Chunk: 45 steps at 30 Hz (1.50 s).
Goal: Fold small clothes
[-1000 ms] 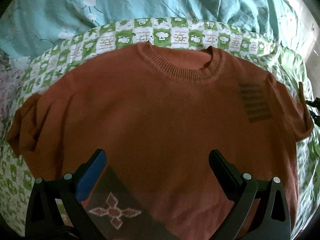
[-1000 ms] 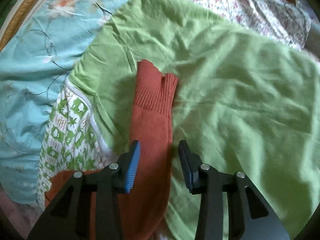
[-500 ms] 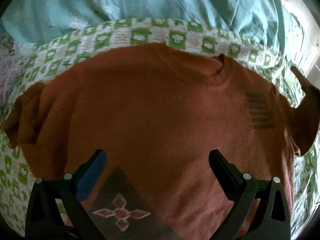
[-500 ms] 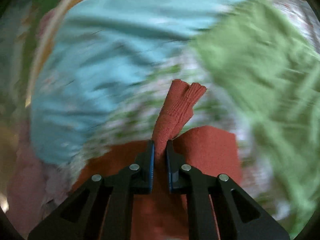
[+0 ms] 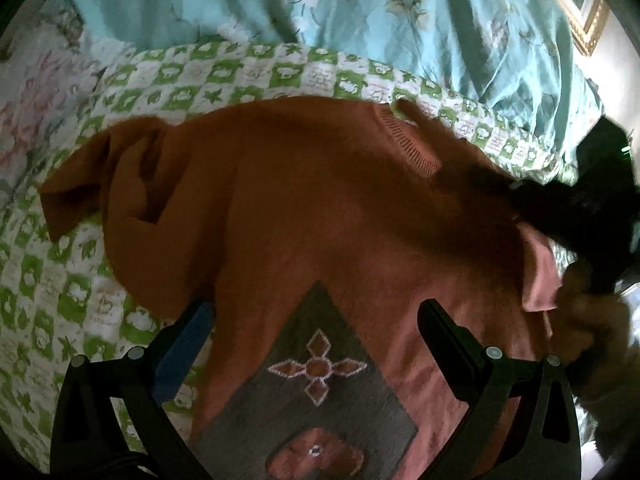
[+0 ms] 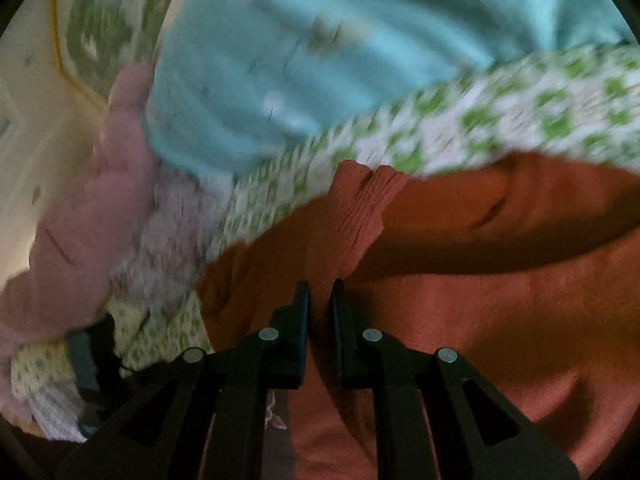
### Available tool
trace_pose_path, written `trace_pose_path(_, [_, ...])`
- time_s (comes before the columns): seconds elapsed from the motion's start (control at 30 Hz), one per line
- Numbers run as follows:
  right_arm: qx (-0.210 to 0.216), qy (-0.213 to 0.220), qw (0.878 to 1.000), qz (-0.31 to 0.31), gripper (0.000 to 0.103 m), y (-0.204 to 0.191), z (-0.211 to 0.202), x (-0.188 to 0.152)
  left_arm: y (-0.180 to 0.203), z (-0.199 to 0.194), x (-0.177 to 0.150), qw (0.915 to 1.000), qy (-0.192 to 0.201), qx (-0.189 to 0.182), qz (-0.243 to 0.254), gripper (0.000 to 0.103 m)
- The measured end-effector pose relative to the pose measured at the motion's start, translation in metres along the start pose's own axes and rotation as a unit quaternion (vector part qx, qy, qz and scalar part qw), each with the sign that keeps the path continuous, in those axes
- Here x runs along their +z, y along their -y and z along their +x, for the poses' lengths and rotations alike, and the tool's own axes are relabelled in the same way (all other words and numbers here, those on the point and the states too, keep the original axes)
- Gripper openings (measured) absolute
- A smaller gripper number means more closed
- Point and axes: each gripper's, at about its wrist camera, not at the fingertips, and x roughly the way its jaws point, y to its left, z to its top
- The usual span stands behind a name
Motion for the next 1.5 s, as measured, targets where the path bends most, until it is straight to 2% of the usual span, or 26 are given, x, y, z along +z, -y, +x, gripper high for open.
trace_pose_path(0.1, [-0.004, -0.043, 0.999, 0.011, 0.026, 0.0, 0.027, -0.015, -0.006, 0.006, 0.001, 0.9998, -0.007, -0.013, -0.012, 0.102])
trace_pose_path(0.13, [-0.003, -0.056, 0.998, 0.022, 0.038, 0.003, 0.033, -0.019, -0.007, 0.009, 0.002, 0.9997, -0.01, -0.015, -0.015, 0.102])
trace_pose_path(0.17, [0.0, -0.054, 0.998, 0.026, 0.045, 0.002, 0.033, -0.022, -0.009, 0.014, 0.004, 0.9996, -0.014, -0.019, -0.018, 0.102])
trace_pose_path(0.2, [-0.001, -0.048, 0.999, 0.023, 0.047, 0.0, 0.026, -0.026, -0.01, 0.02, 0.005, 0.9994, -0.019, -0.021, -0.021, 0.102])
trace_pose_path(0.37, [-0.022, -0.023, 0.999, 0.035, 0.048, 0.011, -0.008, -0.031, -0.007, 0.049, 0.027, 0.9974, -0.029, -0.053, -0.04, 0.102])
trace_pose_path(0.5, [-0.049, 0.006, 0.997, 0.056, 0.048, 0.026, -0.05, -0.039, 0.002, 0.073, 0.052, 0.9956, -0.035, -0.068, -0.054, 0.102])
trace_pose_path(0.67, [-0.074, 0.019, 0.994, 0.073, 0.048, 0.038, -0.083, -0.054, 0.003, 0.102, 0.078, 0.9883, -0.052, -0.104, -0.099, 0.102])
trace_pose_path(0.7, [-0.078, 0.02, 0.994, 0.078, 0.048, 0.041, -0.087, -0.056, 0.004, 0.106, 0.08, 0.9888, -0.054, -0.098, -0.098, 0.099])
trace_pose_path(0.73, [-0.084, 0.022, 0.993, 0.081, 0.048, 0.044, -0.091, -0.059, 0.006, 0.108, 0.08, 0.9898, -0.056, -0.092, -0.093, 0.079])
trace_pose_path(0.77, [-0.089, 0.024, 0.992, 0.084, 0.048, 0.046, -0.094, -0.06, 0.009, 0.11, 0.079, 0.991, -0.059, -0.091, -0.078, 0.037])
trace_pose_path(0.8, [-0.091, 0.026, 0.992, 0.087, 0.048, 0.046, -0.097, -0.062, 0.009, 0.11, 0.076, 0.9903, -0.066, -0.099, -0.072, 0.016])
trace_pose_path(0.83, [-0.091, 0.029, 0.991, 0.09, 0.048, 0.047, -0.098, -0.062, 0.008, 0.106, 0.069, 0.9897, -0.07, -0.104, -0.069, 0.008])
trace_pose_path(0.93, [-0.095, 0.038, 0.991, 0.091, 0.048, 0.047, -0.106, -0.066, 0.001, 0.083, 0.048, 0.9909, -0.05, -0.113, -0.055, 0.009])
trace_pose_path(1.0, [-0.096, 0.045, 0.99, 0.09, 0.048, 0.047, -0.111, -0.067, -0.005, 0.075, 0.03, 0.9895, -0.059, -0.122, -0.049, 0.017])
trace_pose_path(1.07, [-0.101, 0.048, 0.99, 0.09, 0.048, 0.049, -0.115, -0.067, -0.012, 0.082, 0.021, 0.9868, -0.077, -0.13, -0.06, 0.055])
trace_pose_path(1.1, [-0.103, 0.049, 0.989, 0.09, 0.048, 0.051, -0.117, -0.068, -0.015, 0.084, 0.022, 0.9852, -0.077, -0.137, -0.068, 0.059])
trace_pose_path(1.17, [-0.11, 0.049, 0.988, 0.092, 0.048, 0.055, -0.12, -0.068, -0.015, 0.089, 0.032, 0.983, -0.071, -0.147, -0.083, 0.075])
trace_pose_path(1.23, [-0.122, 0.055, 0.986, 0.098, 0.048, 0.062, -0.126, -0.067, -0.008, 0.096, 0.047, 0.9869, -0.058, -0.13, -0.076, 0.082])
trace_pose_path(1.27, [-0.13, 0.062, 0.984, 0.104, 0.048, 0.067, -0.131, -0.065, -0.006, 0.1, 0.052, 0.9887, -0.054, -0.12, -0.071, 0.081])
trace_pose_path(1.3, [-0.137, 0.067, 0.982, 0.108, 0.048, 0.071, -0.135, -0.064, -0.004, 0.103, 0.057, 0.99, -0.05, -0.114, -0.066, 0.078])
trace_pose_path(1.33, [-0.142, 0.071, 0.981, 0.112, 0.048, 0.074, -0.139, -0.063, 0.0, 0.106, 0.06, 0.9916, -0.043, -0.109, -0.054, 0.061])
trace_pose_path(1.37, [-0.15, 0.077, 0.979, 0.117, 0.048, 0.079, -0.144, -0.062, 0.002, 0.106, 0.061, 0.9926, -0.04, -0.107, -0.041, 0.011])
trace_pose_path(1.4, [-0.159, 0.084, 0.976, 0.122, 0.048, 0.084, -0.149, -0.06, 0.005, 0.105, 0.063, 0.9928, -0.051, -0.104, -0.032, 0.008])
trace_pose_path(1.43, [-0.166, 0.088, 0.974, 0.126, 0.048, 0.088, -0.154, -0.059, 0.006, 0.093, 0.065, 0.9936, -0.031, -0.103, -0.032, 0.004])
trace_pose_path(1.5, [-0.187, 0.101, 0.968, 0.133, 0.048, 0.097, -0.167, -0.056, 0.006, 0.062, 0.064, 0.9943, 0.019, -0.104, -0.018, 0.004])
